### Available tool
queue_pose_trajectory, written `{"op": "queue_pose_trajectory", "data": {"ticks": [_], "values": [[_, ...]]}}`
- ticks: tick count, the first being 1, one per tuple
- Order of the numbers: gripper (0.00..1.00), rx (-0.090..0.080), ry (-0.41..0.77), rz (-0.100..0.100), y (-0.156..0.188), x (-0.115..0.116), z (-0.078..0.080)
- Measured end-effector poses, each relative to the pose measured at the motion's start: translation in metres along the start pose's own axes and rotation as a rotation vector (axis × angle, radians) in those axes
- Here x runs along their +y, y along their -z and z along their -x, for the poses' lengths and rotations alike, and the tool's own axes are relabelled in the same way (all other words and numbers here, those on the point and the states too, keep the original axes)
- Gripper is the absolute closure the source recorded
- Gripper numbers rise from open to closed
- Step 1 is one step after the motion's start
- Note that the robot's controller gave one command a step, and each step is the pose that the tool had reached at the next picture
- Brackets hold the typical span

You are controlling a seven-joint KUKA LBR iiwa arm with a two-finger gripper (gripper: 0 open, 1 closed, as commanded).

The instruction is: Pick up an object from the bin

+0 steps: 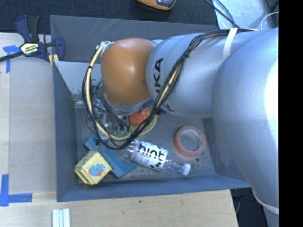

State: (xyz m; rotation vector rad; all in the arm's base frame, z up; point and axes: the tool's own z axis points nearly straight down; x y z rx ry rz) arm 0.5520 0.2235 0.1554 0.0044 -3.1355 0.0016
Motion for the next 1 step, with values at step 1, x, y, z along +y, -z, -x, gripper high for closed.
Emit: {"op": "queue_pose_trajectory", "data": {"ticks": [1], "values": [[0.00,-0.008,-0.004,0.002,0.0048,-0.0011,0.0023]]}}
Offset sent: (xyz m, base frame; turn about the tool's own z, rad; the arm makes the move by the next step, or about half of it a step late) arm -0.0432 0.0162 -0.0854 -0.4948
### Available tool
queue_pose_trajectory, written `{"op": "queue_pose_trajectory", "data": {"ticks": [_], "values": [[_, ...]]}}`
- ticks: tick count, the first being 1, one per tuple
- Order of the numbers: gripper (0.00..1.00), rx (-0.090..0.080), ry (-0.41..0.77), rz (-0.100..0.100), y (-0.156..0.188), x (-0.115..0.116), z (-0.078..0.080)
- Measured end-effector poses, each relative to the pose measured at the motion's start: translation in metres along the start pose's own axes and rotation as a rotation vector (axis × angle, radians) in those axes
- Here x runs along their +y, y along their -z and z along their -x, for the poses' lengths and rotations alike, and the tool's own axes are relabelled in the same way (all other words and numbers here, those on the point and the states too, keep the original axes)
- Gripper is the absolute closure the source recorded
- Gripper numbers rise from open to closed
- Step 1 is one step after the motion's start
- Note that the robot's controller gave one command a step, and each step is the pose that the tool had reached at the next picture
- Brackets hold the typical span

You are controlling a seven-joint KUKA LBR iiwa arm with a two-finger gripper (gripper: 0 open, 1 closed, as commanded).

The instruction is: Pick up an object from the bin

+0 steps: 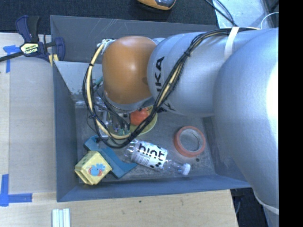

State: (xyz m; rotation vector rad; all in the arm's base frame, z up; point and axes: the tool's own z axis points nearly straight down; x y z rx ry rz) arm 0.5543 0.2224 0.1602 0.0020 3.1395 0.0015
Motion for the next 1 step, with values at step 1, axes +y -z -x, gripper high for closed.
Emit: {"op": "queue_pose_trajectory", "data": {"ticks": [1], "values": [[0.00,-0.038,0.492,0.006,-0.0821,0.0181,-0.0341]]}}
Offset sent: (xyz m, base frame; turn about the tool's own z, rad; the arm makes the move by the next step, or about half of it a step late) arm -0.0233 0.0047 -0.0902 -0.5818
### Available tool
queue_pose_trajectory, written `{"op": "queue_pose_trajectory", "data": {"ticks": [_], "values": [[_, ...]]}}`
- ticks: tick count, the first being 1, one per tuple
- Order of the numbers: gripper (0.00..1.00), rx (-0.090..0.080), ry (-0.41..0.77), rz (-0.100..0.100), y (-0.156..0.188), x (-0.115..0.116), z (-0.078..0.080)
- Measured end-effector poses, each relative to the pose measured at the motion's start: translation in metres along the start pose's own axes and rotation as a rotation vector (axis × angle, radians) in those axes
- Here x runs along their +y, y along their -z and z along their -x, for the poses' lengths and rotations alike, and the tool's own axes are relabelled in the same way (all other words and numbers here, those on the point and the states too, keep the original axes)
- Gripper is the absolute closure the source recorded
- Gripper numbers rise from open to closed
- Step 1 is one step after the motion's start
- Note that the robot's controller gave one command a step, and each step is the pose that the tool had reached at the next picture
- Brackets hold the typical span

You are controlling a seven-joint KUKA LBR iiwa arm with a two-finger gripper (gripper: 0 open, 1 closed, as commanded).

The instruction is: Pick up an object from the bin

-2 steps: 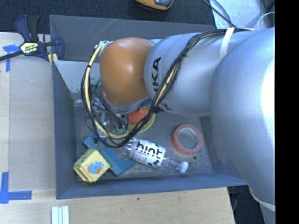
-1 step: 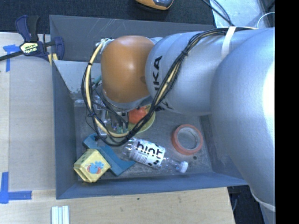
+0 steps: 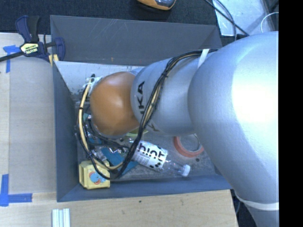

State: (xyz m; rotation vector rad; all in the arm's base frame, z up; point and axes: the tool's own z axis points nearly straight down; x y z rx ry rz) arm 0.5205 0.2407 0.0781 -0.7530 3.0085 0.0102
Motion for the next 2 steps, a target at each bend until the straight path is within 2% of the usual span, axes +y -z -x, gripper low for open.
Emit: {"op": "queue_pose_trajectory", "data": {"ticks": [1,2], "values": [[0.00,0.018,0.090,0.011,-0.001,-0.013,0.009],[0.00,-0.034,0.312,-0.007,0.030,-0.009,-0.022]]}}
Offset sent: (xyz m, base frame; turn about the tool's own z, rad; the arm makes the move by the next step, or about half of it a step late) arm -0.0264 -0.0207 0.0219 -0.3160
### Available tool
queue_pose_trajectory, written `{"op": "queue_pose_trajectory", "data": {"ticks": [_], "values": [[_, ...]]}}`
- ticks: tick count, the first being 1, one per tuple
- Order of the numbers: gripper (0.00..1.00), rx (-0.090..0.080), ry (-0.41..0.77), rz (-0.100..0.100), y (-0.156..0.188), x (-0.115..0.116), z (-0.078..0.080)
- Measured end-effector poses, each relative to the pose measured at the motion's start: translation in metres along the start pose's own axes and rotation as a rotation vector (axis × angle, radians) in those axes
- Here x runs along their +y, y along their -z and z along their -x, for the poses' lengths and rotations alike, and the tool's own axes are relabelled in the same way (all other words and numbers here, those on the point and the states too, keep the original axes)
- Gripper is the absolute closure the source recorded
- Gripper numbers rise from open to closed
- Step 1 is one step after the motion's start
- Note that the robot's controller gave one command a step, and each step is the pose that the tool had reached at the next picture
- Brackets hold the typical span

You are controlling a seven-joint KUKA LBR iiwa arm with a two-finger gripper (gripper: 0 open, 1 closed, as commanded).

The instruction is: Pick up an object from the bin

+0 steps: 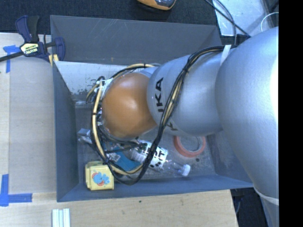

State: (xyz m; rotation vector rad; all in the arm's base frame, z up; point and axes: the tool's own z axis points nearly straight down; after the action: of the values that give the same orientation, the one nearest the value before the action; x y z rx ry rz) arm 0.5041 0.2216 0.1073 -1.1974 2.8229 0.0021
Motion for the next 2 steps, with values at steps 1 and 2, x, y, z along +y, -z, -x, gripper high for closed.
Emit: {"op": "queue_pose_trajectory", "data": {"ticks": [1,2], "values": [[0.00,0.004,0.161,0.010,-0.015,0.004,0.014],[1.00,-0.021,0.106,-0.003,-0.033,-0.108,0.021]]}}
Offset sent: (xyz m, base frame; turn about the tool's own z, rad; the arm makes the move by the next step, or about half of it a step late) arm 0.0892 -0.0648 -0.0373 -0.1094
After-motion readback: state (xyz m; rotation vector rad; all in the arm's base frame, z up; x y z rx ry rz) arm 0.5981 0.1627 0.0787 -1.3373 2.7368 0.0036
